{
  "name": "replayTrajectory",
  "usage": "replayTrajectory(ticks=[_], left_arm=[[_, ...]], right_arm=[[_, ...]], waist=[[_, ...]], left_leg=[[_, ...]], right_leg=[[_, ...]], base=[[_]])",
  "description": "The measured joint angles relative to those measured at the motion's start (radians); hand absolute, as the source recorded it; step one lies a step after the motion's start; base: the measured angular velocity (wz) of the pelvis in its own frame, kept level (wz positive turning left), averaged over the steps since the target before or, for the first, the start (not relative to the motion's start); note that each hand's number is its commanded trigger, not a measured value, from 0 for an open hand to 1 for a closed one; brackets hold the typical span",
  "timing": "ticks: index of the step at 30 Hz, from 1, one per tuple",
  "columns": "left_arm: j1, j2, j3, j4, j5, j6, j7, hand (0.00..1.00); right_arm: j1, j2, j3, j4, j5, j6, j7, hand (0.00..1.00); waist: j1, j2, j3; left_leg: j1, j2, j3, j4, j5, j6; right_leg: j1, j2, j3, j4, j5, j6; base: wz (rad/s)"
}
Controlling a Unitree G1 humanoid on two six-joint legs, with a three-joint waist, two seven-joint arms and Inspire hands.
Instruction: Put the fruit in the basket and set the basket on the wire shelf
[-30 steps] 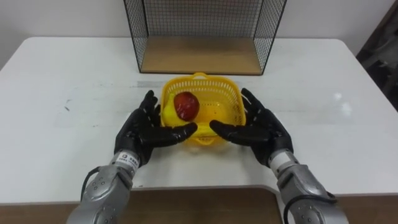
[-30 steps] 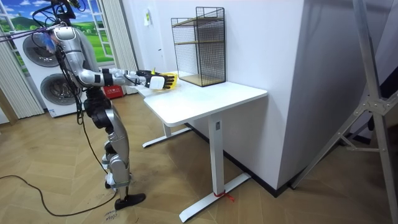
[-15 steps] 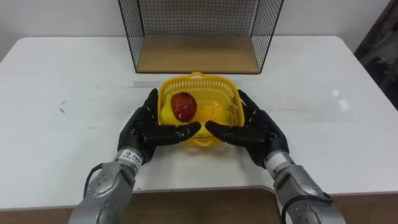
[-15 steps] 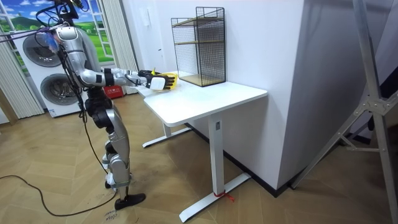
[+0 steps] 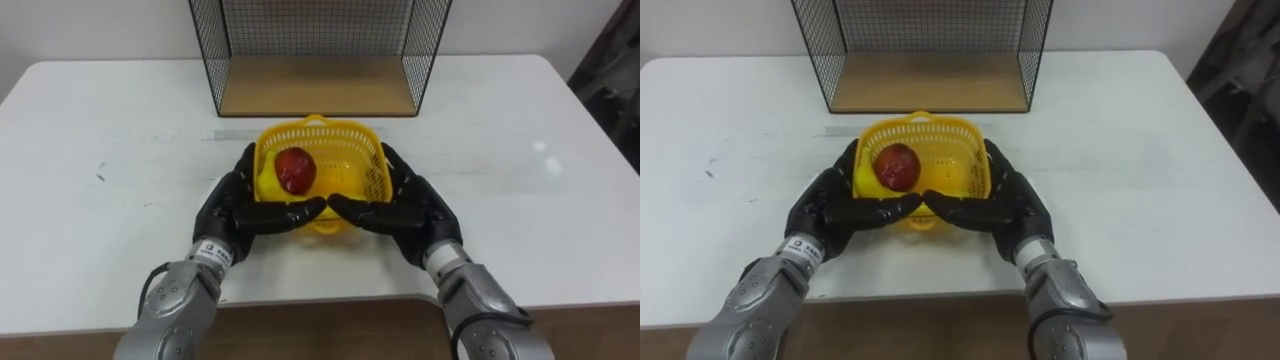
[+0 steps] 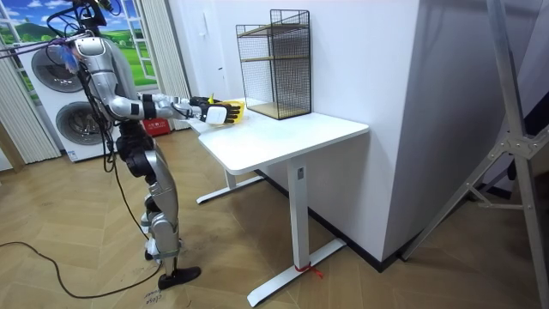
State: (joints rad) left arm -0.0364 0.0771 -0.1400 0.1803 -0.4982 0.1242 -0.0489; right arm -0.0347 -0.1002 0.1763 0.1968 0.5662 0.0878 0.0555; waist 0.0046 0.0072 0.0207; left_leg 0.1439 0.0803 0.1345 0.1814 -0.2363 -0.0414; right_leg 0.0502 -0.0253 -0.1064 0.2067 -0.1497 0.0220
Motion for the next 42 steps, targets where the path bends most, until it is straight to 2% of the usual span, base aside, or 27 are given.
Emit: replayTrajectory(ticks=[16, 24, 42], left_arm=[[-0.008, -0.009, 0.001, 0.0, 0.001, 0.0, 0.002, 0.0], [-0.035, -0.009, 0.005, 0.0, 0.014, 0.0, 0.021, 0.0], [-0.059, -0.009, 0.008, -0.018, 0.013, -0.004, 0.068, 0.0]], right_arm=[[-0.025, 0.001, -0.001, -0.008, 0.0, 0.0, 0.0, 0.0], [-0.036, 0.002, -0.001, -0.015, 0.0, -0.002, 0.0, 0.0], [-0.057, 0.007, -0.002, -0.015, 0.0, -0.008, -0.001, 0.0]], waist=[[-0.001, -0.001, -0.0037], [0.0, -0.009, -0.0101], [-0.001, -0.013, -0.008]], left_leg=[[0.0, 0.0, 0.0, 0.002, 0.0, 0.0], [0.005, 0.0, 0.0, 0.001, 0.0, 0.0], [0.003, 0.0, 0.0, 0.0, 0.0, 0.0]], right_leg=[[0.0, 0.0, 0.001, 0.001, 0.0, 0.0], [0.001, 0.0, 0.001, 0.0, 0.001, 0.0], [0.001, 0.0, 0.0, 0.0, 0.002, 0.0]], base=[[0.0], [0.0], [0.0]])
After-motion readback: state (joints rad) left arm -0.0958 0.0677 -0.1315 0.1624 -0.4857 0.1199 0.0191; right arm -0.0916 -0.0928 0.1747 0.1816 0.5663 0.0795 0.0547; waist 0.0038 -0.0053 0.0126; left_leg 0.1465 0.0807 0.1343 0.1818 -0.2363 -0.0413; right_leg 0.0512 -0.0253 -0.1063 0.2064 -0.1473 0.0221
